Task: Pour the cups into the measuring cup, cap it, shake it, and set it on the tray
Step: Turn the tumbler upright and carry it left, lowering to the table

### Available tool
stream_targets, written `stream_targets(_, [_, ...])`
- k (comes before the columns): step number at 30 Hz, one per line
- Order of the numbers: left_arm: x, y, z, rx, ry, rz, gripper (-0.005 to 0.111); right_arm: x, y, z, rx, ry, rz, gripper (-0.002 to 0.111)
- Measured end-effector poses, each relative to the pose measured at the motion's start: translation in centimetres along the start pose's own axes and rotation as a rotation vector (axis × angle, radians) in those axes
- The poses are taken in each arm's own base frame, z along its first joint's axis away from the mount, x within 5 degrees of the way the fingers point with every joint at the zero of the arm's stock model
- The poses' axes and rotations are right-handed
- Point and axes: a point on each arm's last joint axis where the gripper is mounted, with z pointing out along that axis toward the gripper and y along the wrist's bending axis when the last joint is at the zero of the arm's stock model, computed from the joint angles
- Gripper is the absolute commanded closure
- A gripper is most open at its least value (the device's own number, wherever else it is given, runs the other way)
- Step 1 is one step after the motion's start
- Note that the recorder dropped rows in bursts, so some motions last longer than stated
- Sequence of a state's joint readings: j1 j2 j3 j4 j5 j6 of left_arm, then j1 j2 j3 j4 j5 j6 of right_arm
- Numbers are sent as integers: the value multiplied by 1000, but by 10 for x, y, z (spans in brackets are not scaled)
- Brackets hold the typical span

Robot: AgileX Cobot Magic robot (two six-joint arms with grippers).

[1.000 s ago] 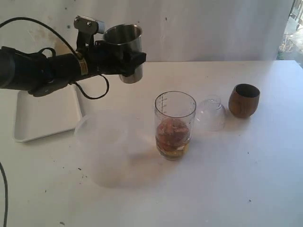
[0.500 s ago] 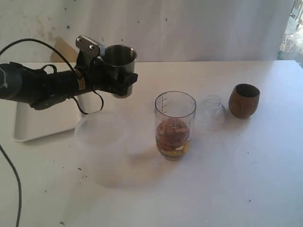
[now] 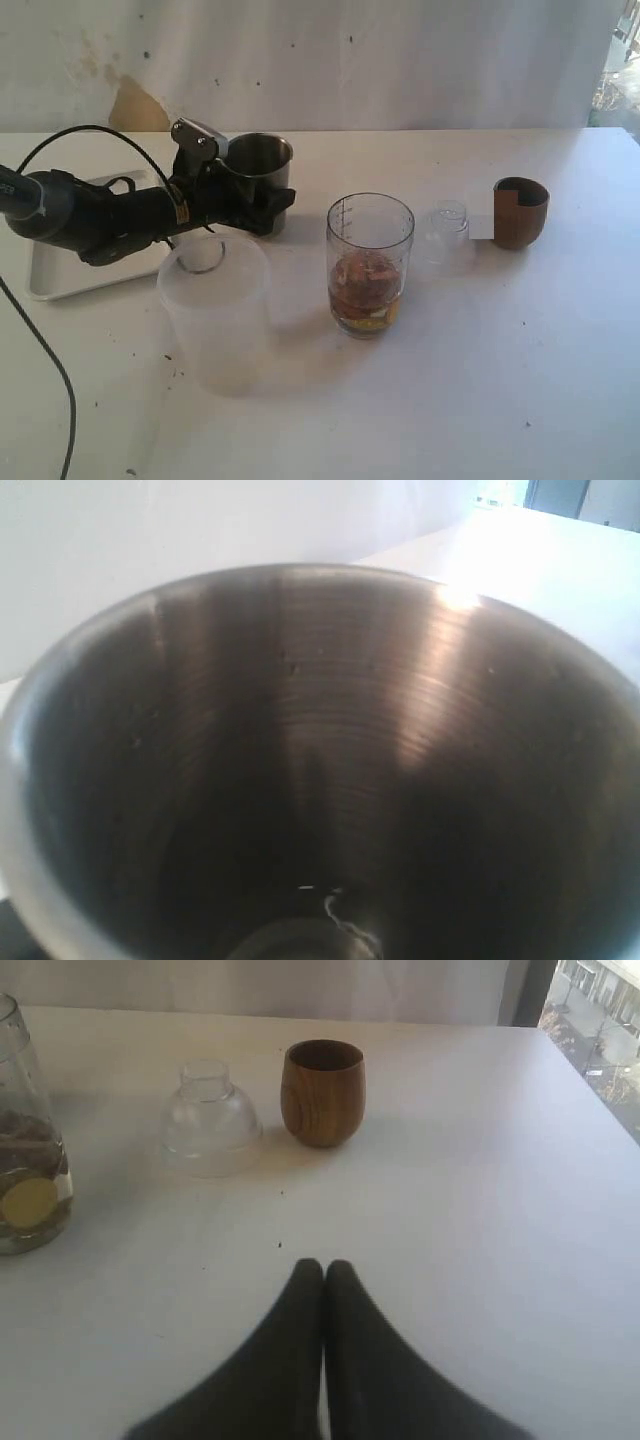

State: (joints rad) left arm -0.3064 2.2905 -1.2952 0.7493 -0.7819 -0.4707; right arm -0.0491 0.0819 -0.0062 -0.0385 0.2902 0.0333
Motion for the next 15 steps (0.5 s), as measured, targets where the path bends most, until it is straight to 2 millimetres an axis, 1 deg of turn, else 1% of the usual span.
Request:
stream_targets(5, [1,1,0,-8,10,-5,107,0,0,0,0,0,0,108])
stream_targets(14, [1,1,0,-9,9,-90,107,0,0,0,0,0,0,108])
stream_targets(15, [1,1,0,-9,9,-92,104,0,0,0,0,0,0,108])
